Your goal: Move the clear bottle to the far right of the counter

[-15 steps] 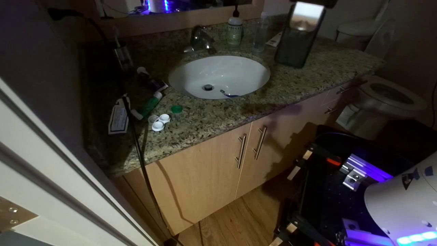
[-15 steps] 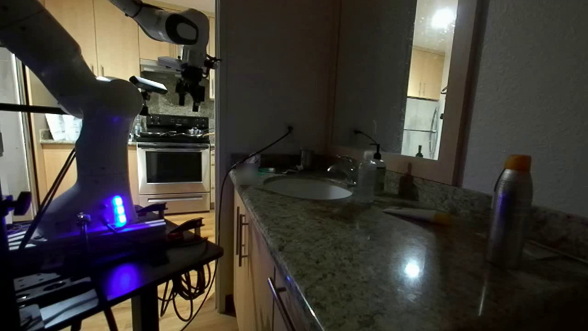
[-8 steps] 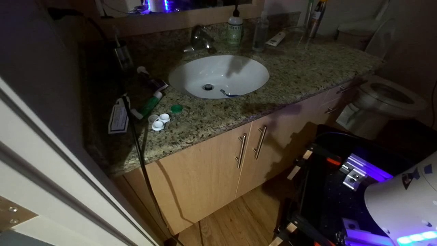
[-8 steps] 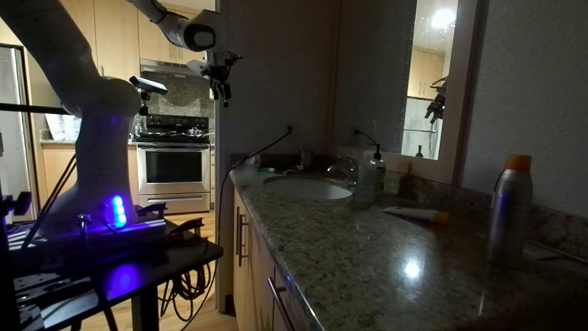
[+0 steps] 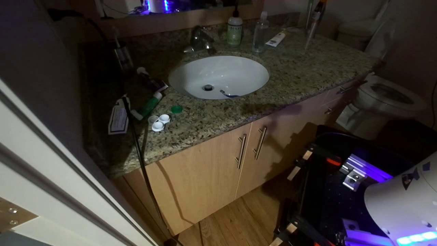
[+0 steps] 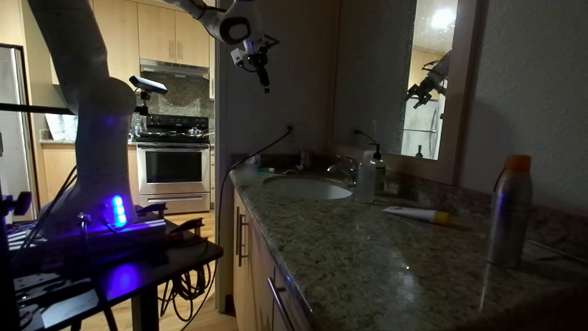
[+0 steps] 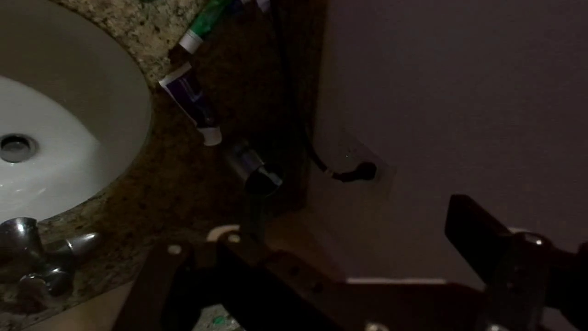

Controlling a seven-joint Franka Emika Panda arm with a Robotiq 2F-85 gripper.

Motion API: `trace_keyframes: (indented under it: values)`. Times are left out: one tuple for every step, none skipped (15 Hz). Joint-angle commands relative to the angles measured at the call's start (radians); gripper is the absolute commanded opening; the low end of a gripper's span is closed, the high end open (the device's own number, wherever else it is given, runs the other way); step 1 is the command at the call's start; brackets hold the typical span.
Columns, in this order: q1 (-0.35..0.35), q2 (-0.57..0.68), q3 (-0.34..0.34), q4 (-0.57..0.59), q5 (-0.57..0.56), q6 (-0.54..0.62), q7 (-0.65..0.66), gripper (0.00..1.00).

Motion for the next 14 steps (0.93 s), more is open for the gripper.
trace_keyframes:
  values:
    - [-0.016,0.003,0.015,0.011,0.005,-0.004,0.014,1.00]
    - [-0.016,0.003,0.018,0.014,0.006,-0.004,0.025,1.00]
    - [-0.016,0.003,0.019,0.015,0.006,-0.004,0.030,1.00]
    - [-0.016,0.003,0.020,0.015,0.006,-0.004,0.032,1.00]
    - [-0.024,0.020,0.018,0.033,0.006,0.003,0.057,1.00]
    - [-0.036,0.038,0.007,0.055,0.021,0.022,0.085,1.00]
    - [-0.044,0.047,-0.009,0.074,0.042,0.024,0.097,1.00]
    - [-0.058,0.060,-0.032,0.103,0.066,0.033,0.113,1.00]
    - [-0.068,0.066,-0.052,0.123,0.092,0.039,0.117,1.00]
    - [-0.081,0.073,-0.079,0.147,0.128,0.037,0.111,1.00]
    - [-0.093,0.081,-0.100,0.169,0.160,0.040,0.114,1.00]
    - [-0.104,0.083,-0.121,0.178,0.196,0.059,0.109,1.00]
    - [-0.114,0.095,-0.137,0.202,0.229,0.076,0.115,1.00]
    - [-0.133,0.109,-0.149,0.223,0.243,0.087,0.139,1.00]
